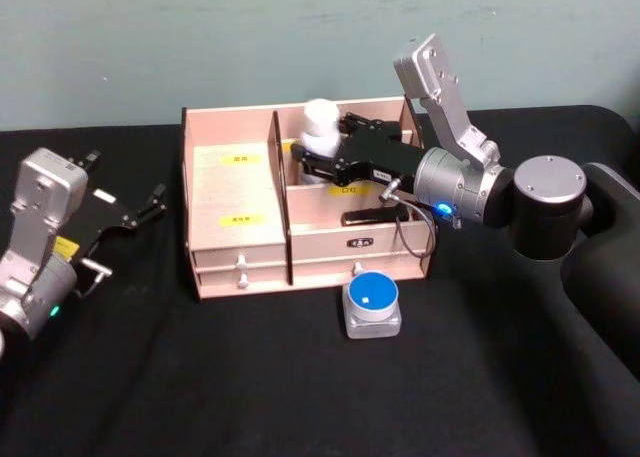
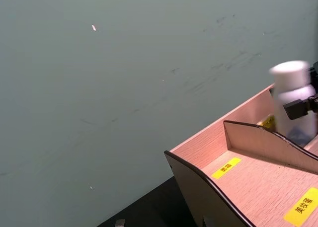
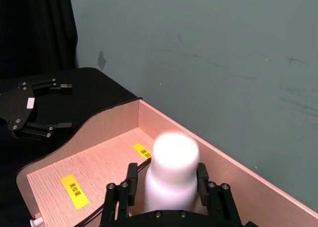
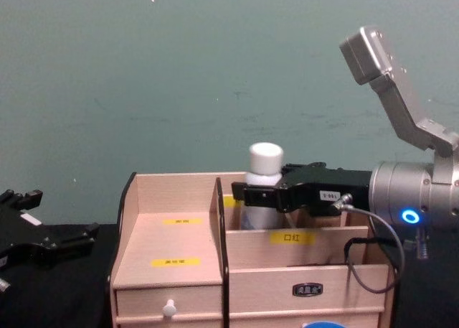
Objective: Pick up the facial cleanser and watermelon frost from the table and place them into the tiered storage box.
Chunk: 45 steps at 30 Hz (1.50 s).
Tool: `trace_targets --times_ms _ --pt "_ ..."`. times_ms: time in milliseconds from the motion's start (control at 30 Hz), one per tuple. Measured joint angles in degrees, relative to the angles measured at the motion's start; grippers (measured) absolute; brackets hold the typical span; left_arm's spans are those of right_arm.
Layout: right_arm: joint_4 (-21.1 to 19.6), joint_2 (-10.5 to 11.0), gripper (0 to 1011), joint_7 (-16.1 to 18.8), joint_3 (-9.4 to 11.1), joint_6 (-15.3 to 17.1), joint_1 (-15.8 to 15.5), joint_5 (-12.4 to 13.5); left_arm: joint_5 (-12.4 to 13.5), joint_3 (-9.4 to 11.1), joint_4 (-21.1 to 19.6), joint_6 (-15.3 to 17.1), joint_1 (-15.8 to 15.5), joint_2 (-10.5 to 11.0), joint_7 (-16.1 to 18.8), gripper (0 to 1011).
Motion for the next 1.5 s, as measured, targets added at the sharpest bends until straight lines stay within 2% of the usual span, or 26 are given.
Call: trace_targets --times_ms 67,200,233,367,633,867,1067,1200,1400,1500 --pt "-0.01 0.00 743 0.00 0.01 -0.01 -0.01 0.01 0.00 0.00 0.00 0.00 0.00 0.00 0.00 1010" --pt "-0.03 0.02 895 0.00 0.03 -0.02 -0.01 0.03 0.00 0.00 0.00 0.00 0.00 0.00 0.00 1010" --pt "-0.04 0.03 895 0.00 0.03 -0.03 -0.01 0.04 0.00 0.00 0.00 0.00 -0.01 0.00 0.00 1010" --pt "-0.25 0.09 1002 0.08 0.15 -0.05 -0.08 0.12 0.00 0.00 0.00 0.00 0.00 0.00 0.00 1010" --pt "-4.84 2.09 1000 0.44 0.56 1.47 -1.21 0.36 0.00 0.00 0.00 0.00 0.00 0.00 0.00 1010" --pt "-12.09 5.30 1000 0.87 1.42 3.23 -2.91 1.44 0.00 0.00 0.00 0.00 0.00 0.00 0.00 1010" --pt "-20.16 8.89 1000 1.26 3.03 3.82 -5.39 3.94 0.00 0.00 0.00 0.00 0.00 0.00 0.00 1010" --pt "-23.90 10.75 1000 1.12 3.55 4.36 -6.84 4.86 0.00 0.00 0.00 0.00 0.00 0.00 0.00 1010" --pt "-31.65 14.74 1000 -0.21 5.01 6.14 -11.08 7.11 0.00 0.00 0.00 0.00 0.00 0.00 0.00 1010" --pt "-36.71 17.42 1000 -1.50 5.48 7.23 -14.10 7.52 0.00 0.00 0.00 0.00 0.00 0.00 0.00 1010"
